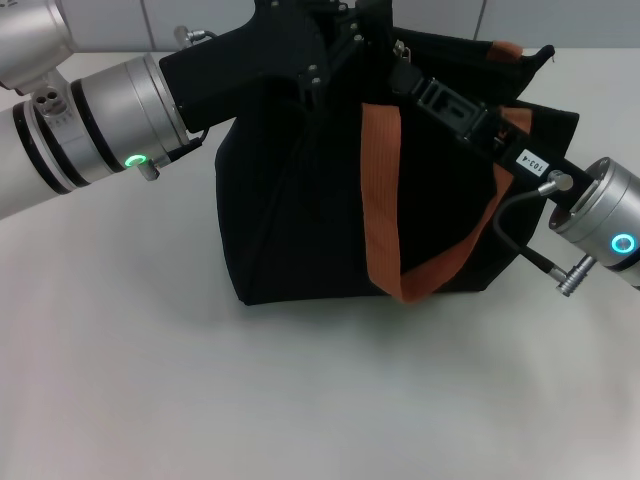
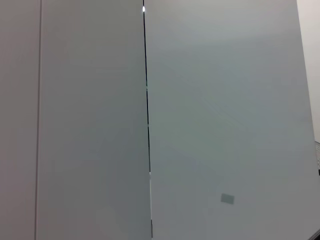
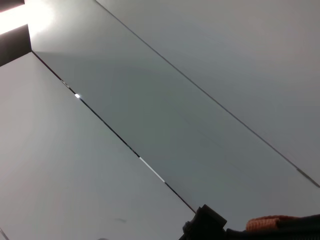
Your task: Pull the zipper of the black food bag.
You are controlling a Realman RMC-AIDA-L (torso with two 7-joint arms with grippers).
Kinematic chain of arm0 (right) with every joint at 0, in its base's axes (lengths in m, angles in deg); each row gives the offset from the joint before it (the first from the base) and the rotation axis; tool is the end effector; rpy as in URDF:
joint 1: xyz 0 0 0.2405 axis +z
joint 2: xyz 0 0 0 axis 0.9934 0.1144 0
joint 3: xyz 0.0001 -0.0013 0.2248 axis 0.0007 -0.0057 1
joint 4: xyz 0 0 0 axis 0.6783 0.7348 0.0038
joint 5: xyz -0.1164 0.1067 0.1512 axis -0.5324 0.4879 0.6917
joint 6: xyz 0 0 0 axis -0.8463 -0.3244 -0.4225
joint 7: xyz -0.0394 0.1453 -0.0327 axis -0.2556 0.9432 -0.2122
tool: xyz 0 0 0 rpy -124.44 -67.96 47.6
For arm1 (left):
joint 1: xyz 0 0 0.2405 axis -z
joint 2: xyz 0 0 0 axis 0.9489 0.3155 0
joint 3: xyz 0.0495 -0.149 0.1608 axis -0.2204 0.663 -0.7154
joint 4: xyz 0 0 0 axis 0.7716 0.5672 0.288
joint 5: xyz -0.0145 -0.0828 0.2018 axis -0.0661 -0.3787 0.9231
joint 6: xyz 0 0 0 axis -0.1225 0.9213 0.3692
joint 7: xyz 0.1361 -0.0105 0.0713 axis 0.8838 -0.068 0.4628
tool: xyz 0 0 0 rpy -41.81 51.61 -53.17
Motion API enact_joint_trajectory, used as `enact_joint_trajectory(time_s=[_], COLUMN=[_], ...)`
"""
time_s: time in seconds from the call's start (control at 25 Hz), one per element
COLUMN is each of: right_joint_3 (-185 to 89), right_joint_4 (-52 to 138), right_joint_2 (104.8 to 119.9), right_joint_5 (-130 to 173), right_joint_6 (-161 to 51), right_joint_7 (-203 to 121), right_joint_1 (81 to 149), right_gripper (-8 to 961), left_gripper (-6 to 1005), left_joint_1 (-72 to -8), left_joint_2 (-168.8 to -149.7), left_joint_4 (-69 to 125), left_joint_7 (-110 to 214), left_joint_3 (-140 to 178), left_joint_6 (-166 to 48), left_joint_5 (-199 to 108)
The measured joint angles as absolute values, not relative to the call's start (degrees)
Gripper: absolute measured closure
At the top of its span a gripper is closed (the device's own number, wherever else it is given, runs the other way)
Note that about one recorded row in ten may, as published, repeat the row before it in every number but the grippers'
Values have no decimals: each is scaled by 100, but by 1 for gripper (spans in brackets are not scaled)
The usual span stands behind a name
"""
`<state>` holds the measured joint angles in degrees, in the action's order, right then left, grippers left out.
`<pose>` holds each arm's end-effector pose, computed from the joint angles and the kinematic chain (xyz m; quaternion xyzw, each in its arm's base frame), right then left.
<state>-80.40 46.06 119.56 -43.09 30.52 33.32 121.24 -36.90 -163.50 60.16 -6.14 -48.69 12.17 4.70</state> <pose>0.1848 0.3160 -0.0373 -0.7353 0.3841 0.5553 0.0590 -0.1235 0.3618 -0.0121 -0.8816 -0.0353 -0.4342 0.1817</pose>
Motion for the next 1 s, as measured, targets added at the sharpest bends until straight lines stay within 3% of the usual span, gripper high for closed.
enact_joint_trajectory(time_s=[0.2,1.0], right_joint_3=[-8037,-7743], right_joint_4=[4605,4292], right_joint_2=[11943,11912], right_joint_5=[-4304,-4288], right_joint_6=[3036,2834], right_joint_7=[3374,3613], right_joint_1=[12111,11575], right_gripper=[956,953], left_gripper=[963,962], left_joint_1=[-3690,-3707], left_joint_2=[-16350,-16350], left_joint_4=[6017,5990], left_joint_7=[-611,-485], left_joint_3=[-4868,-4845], left_joint_6=[1214,1192], left_joint_5=[468,397])
